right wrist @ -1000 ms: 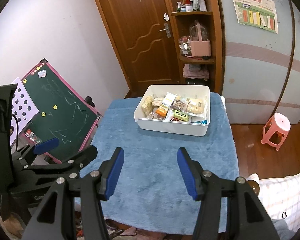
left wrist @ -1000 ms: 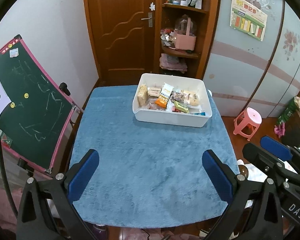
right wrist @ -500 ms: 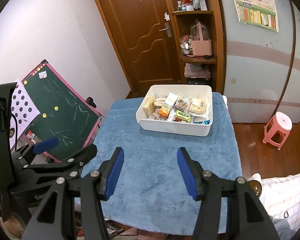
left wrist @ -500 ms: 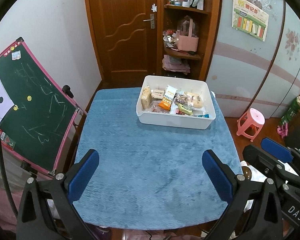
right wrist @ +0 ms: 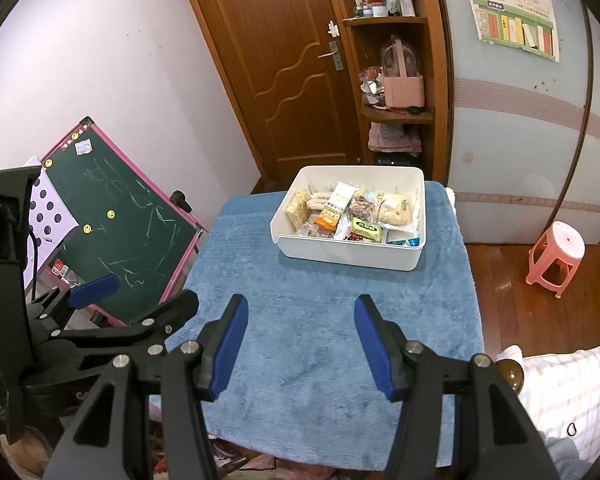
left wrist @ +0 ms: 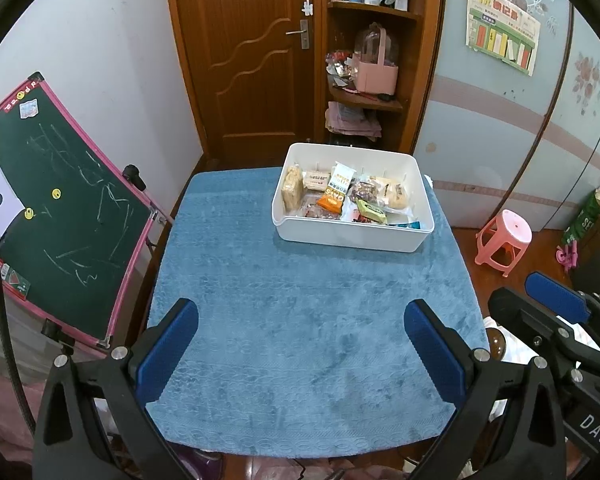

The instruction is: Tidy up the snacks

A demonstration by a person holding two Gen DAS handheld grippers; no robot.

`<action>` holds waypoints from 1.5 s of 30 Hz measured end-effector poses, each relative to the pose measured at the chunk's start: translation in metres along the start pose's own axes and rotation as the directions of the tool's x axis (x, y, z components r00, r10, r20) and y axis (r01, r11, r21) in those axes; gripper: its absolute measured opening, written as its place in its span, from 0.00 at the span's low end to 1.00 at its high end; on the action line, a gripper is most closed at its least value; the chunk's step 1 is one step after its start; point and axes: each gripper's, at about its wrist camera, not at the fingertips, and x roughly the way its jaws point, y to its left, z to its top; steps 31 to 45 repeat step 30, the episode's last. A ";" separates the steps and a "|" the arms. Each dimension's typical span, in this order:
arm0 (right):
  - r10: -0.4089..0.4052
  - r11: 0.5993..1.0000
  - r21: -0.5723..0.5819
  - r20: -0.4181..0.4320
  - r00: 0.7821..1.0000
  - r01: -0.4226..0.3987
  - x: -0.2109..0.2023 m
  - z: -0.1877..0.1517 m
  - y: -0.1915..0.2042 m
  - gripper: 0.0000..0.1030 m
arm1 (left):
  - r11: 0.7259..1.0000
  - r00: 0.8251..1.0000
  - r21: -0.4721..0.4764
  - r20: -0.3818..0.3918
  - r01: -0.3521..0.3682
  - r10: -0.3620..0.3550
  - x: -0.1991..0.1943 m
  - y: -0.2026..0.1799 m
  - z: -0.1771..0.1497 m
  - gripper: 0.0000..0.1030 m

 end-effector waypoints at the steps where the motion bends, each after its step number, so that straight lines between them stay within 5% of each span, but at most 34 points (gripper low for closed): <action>1: 0.000 1.000 0.000 0.000 1.000 0.000 0.000 0.000 0.000 0.54 | 1.000 1.000 0.000 0.000 -0.001 0.001 0.000 0.000 0.000 0.99; 45: 0.009 1.000 0.008 -0.006 1.000 -0.009 0.004 0.002 -0.001 0.54 | 1.000 1.000 0.007 0.000 -0.007 0.007 0.005 0.000 -0.002 0.99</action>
